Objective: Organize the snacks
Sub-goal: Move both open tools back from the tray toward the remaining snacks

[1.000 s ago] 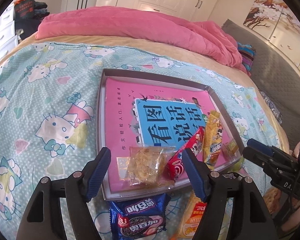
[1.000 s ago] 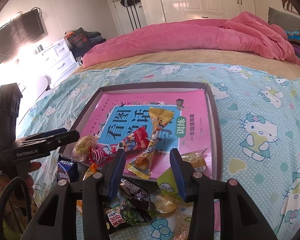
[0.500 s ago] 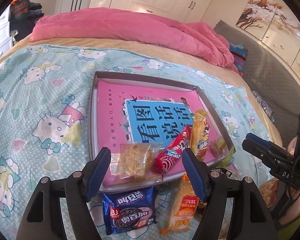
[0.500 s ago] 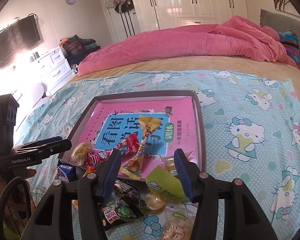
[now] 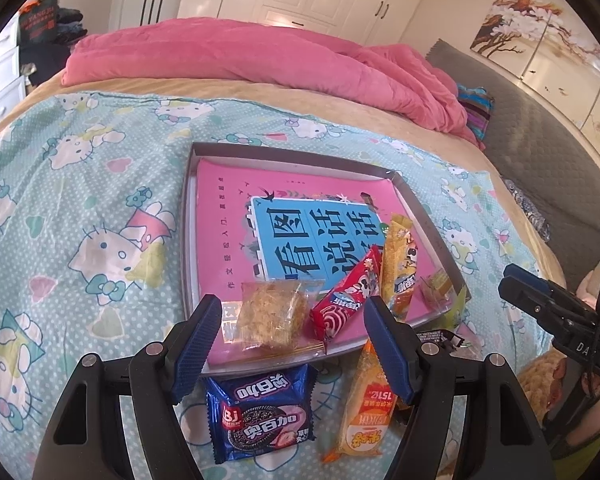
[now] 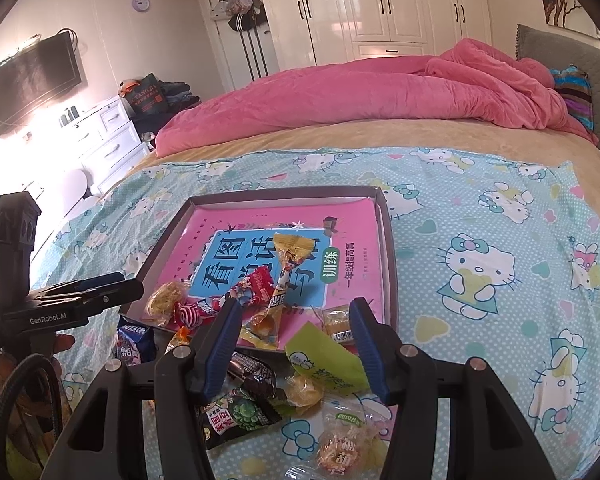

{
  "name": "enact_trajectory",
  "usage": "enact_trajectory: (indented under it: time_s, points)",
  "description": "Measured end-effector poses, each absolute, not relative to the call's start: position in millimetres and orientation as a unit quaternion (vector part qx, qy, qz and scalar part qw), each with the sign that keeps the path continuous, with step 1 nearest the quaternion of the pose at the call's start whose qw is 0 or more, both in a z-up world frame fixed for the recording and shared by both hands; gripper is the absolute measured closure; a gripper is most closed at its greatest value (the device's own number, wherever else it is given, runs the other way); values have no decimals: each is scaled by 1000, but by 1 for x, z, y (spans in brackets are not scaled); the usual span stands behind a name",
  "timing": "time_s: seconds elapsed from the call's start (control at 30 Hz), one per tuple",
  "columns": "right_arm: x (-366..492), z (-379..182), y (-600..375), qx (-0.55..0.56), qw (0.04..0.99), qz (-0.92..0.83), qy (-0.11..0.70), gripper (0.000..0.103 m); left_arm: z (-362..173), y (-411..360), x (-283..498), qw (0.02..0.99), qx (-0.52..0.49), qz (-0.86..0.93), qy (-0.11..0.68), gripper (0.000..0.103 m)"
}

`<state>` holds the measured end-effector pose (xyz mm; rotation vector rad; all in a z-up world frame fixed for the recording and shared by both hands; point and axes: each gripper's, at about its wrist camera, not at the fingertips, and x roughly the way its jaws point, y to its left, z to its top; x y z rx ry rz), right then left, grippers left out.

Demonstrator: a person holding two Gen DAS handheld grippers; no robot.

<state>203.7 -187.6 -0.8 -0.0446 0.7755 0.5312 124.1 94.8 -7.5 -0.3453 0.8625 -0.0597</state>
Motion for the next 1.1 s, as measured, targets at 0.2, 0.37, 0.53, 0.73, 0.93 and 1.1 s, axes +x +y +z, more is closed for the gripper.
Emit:
enact_trajectory:
  time_s: [0.2,0.37,0.53,0.73,0.93,1.1]
  points:
    - [198,1,-189,-26,891,256,373,47,-9,92,123,892,-162,-35,422,28]
    - [194,3,-190,-25,891,257,373,47,-8,90,122,892,-159,-40,421,28]
    - [192,4,-190,-26,891,259,373,47,-6,88,120,893,-156,-47,420,28]
    - [184,2,-187,-26,885,269,378,45,-7,83,118,893,-148,-54,423,28]
    - [178,-3,-182,-35,880,278,384,44,-7,80,114,892,-144,-59,425,28]
    - [171,-6,-183,-39,876,280,390,44,-5,81,110,893,-150,-60,421,28]
